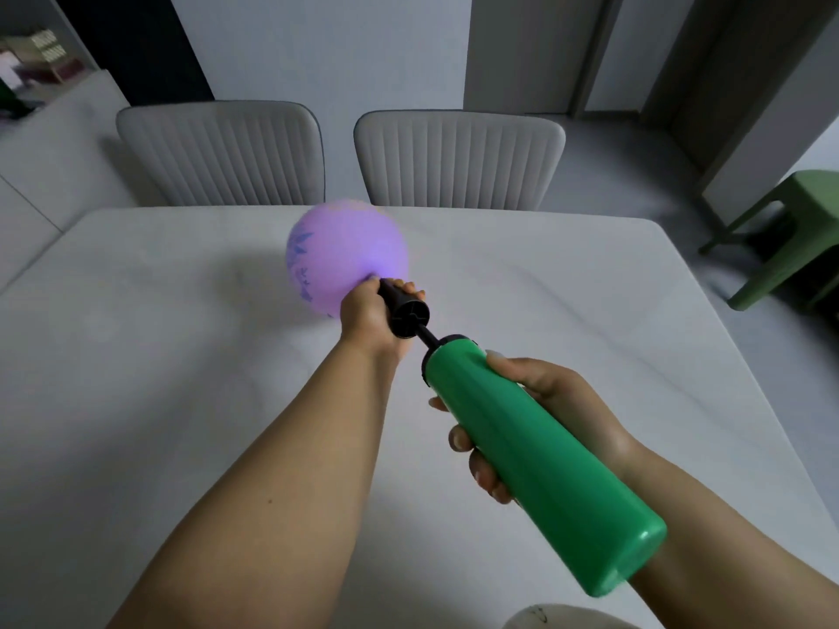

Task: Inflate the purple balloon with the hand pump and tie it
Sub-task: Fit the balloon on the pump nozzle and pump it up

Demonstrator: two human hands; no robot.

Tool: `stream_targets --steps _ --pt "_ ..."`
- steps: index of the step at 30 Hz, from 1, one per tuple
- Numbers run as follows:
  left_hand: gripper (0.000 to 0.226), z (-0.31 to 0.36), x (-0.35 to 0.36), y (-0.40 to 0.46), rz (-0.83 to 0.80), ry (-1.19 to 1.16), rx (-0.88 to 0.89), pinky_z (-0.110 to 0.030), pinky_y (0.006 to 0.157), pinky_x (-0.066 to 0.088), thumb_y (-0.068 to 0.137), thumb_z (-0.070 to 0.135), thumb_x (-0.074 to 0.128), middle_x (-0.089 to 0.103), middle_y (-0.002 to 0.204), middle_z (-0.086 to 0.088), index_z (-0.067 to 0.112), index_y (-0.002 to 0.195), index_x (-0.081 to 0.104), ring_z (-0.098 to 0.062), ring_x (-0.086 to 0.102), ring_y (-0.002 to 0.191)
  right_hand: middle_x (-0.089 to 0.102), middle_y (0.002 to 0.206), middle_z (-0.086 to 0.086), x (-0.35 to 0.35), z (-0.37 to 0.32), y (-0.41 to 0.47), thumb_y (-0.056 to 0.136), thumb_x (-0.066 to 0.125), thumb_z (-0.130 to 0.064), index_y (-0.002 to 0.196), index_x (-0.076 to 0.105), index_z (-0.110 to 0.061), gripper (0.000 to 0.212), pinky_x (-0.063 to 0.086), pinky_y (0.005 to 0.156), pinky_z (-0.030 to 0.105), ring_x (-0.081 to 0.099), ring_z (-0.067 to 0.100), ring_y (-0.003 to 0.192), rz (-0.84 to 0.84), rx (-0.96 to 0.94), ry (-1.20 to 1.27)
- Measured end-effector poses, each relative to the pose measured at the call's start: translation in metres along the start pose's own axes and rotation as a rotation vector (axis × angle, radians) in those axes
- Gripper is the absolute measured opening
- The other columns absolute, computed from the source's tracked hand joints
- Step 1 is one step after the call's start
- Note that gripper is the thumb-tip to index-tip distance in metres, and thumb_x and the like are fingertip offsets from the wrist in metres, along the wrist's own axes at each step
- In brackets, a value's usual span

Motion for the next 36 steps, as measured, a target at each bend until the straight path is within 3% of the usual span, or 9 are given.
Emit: stream_targets --steps 6,11,16,24,28,30,33,36 --pt "0.04 -0.017 0.008 -0.012 -0.028 0.065 -0.04 -0.022 0.052 0.038 0.1 0.02 0.029 0.044 0.034 0.001 0.013 0.061 0.036 -0.012 0.045 0.026 0.06 0.068 0.016 0.005 -0.017 0.03 0.082 0.049 -0.041 0.1 0.059 -0.001 0.045 0.051 0.045 0.024 0.06 0.028 0.044 0.087 -0.048 0.01" --pt "0.039 -0.008 0.006 -0.009 -0.01 0.076 -0.018 -0.018 0.048 0.041 0.101 0.017 0.029 0.045 0.036 0.001 0.012 0.063 0.039 -0.011 0.046 0.034 0.061 0.068 0.016 0.004 -0.007 0.022 0.074 0.055 -0.041 0.101 0.061 -0.001 0.049 0.052 0.046 0.025 0.06 0.028 0.045 0.057 -0.051 0.05" --pt "0.038 -0.002 0.002 -0.007 0.004 0.02 0.002 -0.014 0.042 0.045 0.1 0.015 0.03 0.047 0.041 -0.001 0.01 0.064 0.041 -0.013 0.047 0.03 0.061 0.067 0.015 0.004 0.005 -0.002 0.075 0.051 -0.041 0.099 0.061 -0.003 0.045 0.05 0.043 0.025 0.061 0.028 0.044 -0.007 -0.017 0.024" --pt "0.04 -0.019 0.008 -0.014 -0.012 0.145 -0.031 -0.017 0.047 0.039 0.1 0.019 0.029 0.045 0.034 0.0 0.013 0.061 0.036 -0.013 0.045 0.027 0.061 0.067 0.016 0.008 -0.017 0.028 0.083 0.049 -0.042 0.103 0.058 0.0 0.047 0.051 0.044 0.024 0.06 0.028 0.044 0.097 -0.064 0.005" --pt "0.038 -0.009 0.007 -0.008 -0.001 0.118 -0.03 -0.011 0.041 0.044 0.1 0.018 0.032 0.047 0.039 0.001 0.012 0.064 0.04 -0.013 0.046 0.037 0.061 0.068 0.015 0.007 -0.001 0.012 0.073 0.055 -0.042 0.102 0.061 -0.002 0.049 0.051 0.046 0.025 0.061 0.028 0.046 0.07 -0.071 0.025" --pt "0.039 -0.003 0.007 -0.008 -0.012 0.094 -0.008 -0.013 0.041 0.045 0.101 0.017 0.03 0.047 0.044 -0.002 0.01 0.064 0.042 -0.013 0.047 0.033 0.061 0.068 0.015 0.008 0.007 -0.001 0.071 0.055 -0.041 0.101 0.062 -0.003 0.049 0.05 0.044 0.025 0.06 0.028 0.045 0.036 -0.065 0.022" --pt "0.038 -0.001 0.007 -0.01 0.001 0.074 0.011 -0.014 0.044 0.046 0.099 0.014 0.029 0.044 0.055 -0.003 0.01 0.064 0.041 -0.013 0.047 0.034 0.061 0.067 0.015 0.009 0.006 -0.008 0.074 0.052 -0.041 0.099 0.062 -0.003 0.046 0.05 0.043 0.026 0.06 0.028 0.043 0.01 -0.033 0.023" --pt "0.039 -0.008 0.01 -0.012 0.016 0.068 -0.024 -0.022 0.052 0.04 0.1 0.017 0.028 0.042 0.051 -0.002 0.013 0.062 0.036 -0.014 0.042 0.048 0.06 0.067 0.015 0.012 -0.007 0.007 0.08 0.049 -0.041 0.096 0.061 -0.001 0.044 0.051 0.045 0.025 0.06 0.028 0.044 0.054 -0.024 0.031"
Point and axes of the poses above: each hand's wrist, its own y-axis towards the middle knuckle, its own x-axis out of the palm, z = x × y, the point moved 3 cm from there along y, towards the middle knuckle
